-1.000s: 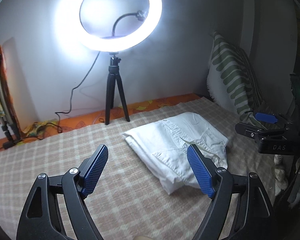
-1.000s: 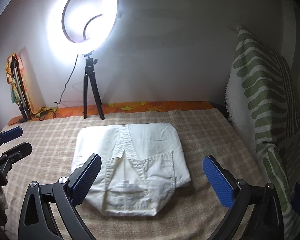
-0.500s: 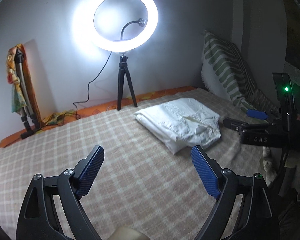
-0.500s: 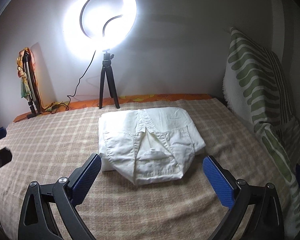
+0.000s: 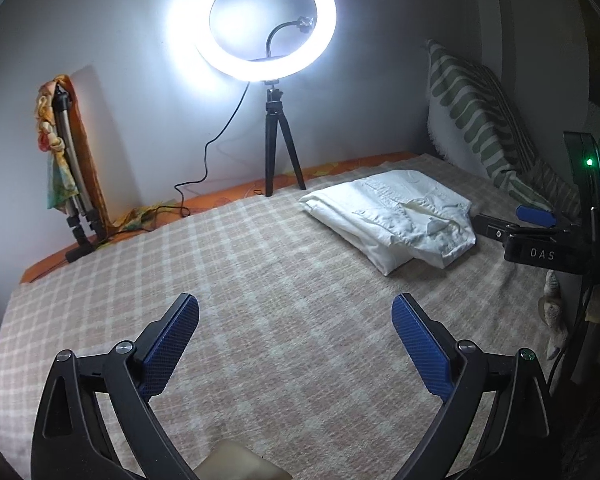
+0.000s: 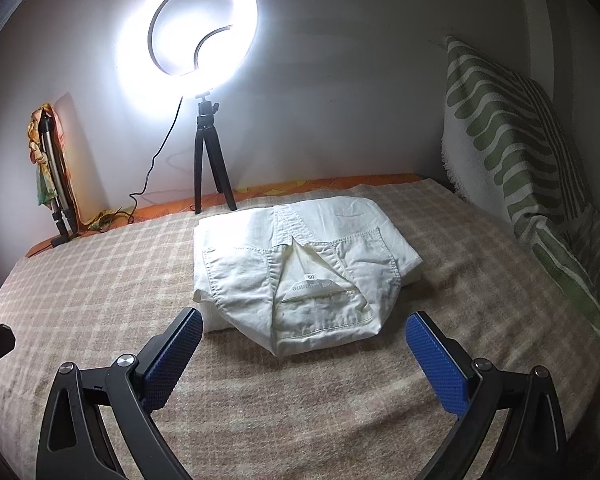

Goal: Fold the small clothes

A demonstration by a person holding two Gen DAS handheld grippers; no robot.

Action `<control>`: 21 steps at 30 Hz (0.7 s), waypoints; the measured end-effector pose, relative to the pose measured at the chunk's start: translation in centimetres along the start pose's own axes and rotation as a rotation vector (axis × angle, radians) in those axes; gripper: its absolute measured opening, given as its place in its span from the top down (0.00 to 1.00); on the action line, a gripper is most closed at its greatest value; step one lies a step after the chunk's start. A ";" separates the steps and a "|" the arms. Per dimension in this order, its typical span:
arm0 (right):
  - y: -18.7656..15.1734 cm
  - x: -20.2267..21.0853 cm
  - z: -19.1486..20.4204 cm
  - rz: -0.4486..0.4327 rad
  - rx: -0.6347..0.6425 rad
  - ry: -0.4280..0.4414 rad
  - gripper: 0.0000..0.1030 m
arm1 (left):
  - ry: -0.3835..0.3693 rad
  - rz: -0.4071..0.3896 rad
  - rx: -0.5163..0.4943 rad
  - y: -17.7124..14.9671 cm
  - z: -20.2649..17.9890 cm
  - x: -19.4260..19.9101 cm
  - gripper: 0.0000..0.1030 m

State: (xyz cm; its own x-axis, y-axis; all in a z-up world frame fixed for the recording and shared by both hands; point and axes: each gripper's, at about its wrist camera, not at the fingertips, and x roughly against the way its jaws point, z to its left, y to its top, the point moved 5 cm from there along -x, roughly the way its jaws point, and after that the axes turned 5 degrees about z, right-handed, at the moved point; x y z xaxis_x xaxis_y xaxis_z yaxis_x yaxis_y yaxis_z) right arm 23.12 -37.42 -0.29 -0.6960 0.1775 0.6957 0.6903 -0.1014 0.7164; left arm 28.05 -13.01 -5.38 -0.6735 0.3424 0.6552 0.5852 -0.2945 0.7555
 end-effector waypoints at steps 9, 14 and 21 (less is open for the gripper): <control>0.6 0.0 0.9 -0.032 0.033 -0.013 0.00 | 0.045 0.035 -0.033 -1.3 -0.2 -0.6 0.02; 0.7 -0.1 0.6 -0.035 0.041 -0.021 0.00 | 0.034 0.042 -0.032 -1.6 -0.2 -0.5 0.02; 0.7 -0.2 -0.2 -0.025 -0.012 -0.005 0.00 | 0.034 0.047 -0.047 -1.8 -0.5 -0.5 0.02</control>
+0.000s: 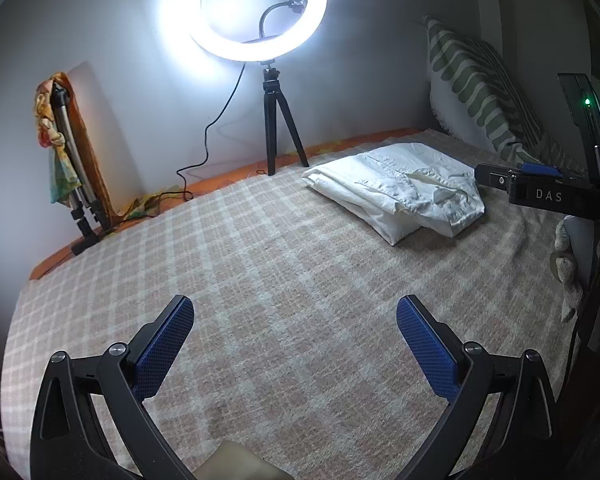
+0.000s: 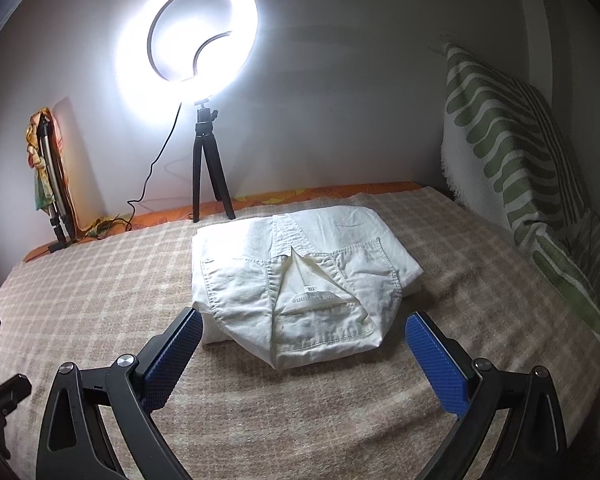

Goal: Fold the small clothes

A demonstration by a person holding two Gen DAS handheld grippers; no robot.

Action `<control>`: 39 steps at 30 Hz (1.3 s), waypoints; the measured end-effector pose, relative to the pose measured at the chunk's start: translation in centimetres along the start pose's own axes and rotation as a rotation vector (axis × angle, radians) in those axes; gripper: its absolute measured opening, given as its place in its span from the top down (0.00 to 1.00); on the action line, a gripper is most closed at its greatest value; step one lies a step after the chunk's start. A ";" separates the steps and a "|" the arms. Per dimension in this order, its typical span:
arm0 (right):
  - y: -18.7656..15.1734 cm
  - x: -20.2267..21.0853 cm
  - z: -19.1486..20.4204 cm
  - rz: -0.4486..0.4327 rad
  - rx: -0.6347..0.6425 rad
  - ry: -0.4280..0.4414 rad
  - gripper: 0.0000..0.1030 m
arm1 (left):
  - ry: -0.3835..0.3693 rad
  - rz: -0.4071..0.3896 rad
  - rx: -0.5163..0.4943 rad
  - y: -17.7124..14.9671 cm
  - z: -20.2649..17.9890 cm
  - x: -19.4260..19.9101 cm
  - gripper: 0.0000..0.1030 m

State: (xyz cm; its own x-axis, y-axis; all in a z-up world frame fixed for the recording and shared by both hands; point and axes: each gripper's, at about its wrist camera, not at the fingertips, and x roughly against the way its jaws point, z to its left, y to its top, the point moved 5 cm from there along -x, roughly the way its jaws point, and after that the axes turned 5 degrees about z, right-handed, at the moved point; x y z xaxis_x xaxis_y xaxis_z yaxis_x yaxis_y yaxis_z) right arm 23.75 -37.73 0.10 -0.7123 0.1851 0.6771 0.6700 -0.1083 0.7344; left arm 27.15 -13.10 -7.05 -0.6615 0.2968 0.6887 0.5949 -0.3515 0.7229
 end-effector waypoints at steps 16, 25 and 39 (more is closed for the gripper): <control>0.0 -0.3 0.0 -0.003 0.007 -0.009 0.00 | -0.004 0.001 -0.005 -0.1 0.0 0.3 0.02; 0.0 -0.5 0.1 0.001 0.007 -0.007 0.00 | -0.001 0.002 -0.007 -0.1 0.0 0.4 0.02; -0.4 -0.5 1.0 0.008 0.028 -0.001 0.00 | -0.004 0.015 0.012 -0.4 0.3 0.6 0.02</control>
